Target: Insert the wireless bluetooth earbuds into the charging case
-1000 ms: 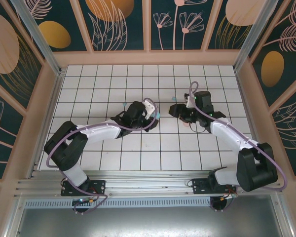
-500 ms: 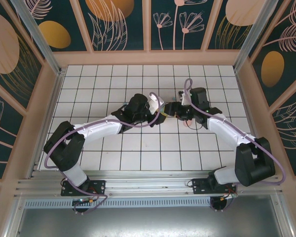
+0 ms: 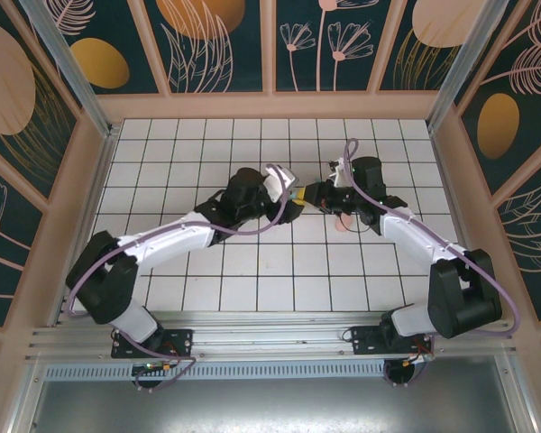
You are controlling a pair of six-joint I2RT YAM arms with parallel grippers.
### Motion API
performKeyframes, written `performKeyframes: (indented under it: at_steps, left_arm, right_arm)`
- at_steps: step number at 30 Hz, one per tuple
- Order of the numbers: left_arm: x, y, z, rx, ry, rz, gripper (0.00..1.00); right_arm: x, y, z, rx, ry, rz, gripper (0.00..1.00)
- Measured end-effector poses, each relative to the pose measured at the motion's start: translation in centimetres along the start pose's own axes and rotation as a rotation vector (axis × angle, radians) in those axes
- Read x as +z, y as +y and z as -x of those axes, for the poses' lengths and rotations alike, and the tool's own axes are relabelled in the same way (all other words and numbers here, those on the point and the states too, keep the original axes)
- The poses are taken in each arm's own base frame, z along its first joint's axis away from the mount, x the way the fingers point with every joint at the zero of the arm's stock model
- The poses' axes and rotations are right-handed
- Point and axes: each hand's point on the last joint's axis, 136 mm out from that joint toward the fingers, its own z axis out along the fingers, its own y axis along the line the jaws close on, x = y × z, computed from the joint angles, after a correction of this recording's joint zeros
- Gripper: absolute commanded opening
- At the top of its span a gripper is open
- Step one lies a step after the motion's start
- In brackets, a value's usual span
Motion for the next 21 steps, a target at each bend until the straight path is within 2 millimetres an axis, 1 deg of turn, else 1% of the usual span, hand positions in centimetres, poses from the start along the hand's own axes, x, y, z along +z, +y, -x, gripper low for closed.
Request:
performKeyframes:
  at_steps: [2,3,6,9,13,14,16,18,21]
  left_arm:
    - [-1.5,1.1,1.4,0.031,-0.066,0.073,0.98]
    - [-2.5,1.7,2.2,0.043,-0.108,0.113,0.99]
    - [-5.0,2.9,3.6,0.063,-0.193,0.197,0.98]
    - [-6.6,3.3,4.2,0.074,-0.227,0.216,0.98]
    - [-7.7,3.9,4.4,0.061,-0.25,0.162,0.97]
    - [-7.9,4.0,4.2,0.051,-0.257,0.138,0.96]
    - [-8.2,4.1,3.6,0.025,-0.271,0.101,0.91]
    - [-8.1,3.2,3.1,0.004,-0.273,0.032,0.89]
    - [-7.7,1.6,3.4,-0.011,-0.291,-0.075,0.85]
  right_arm:
    - [-0.2,0.0,0.3,0.042,-0.02,-0.006,0.05]
    - [-0.3,0.1,0.4,0.065,-0.031,-0.008,0.05]
    - [-0.7,0.7,0.8,0.115,-0.069,-0.002,0.06]
    - [-0.9,2.3,1.1,0.119,-0.108,0.021,0.06]
    - [-0.8,4.9,0.9,0.132,-0.136,0.074,0.06]
    - [-0.8,5.6,0.9,0.143,-0.145,0.095,0.06]
    - [-0.9,6.6,1.2,0.166,-0.165,0.136,0.06]
    - [-1.1,7.5,1.4,0.204,-0.175,0.18,0.06]
    - [-1.1,8.3,1.5,0.247,-0.176,0.215,0.06]
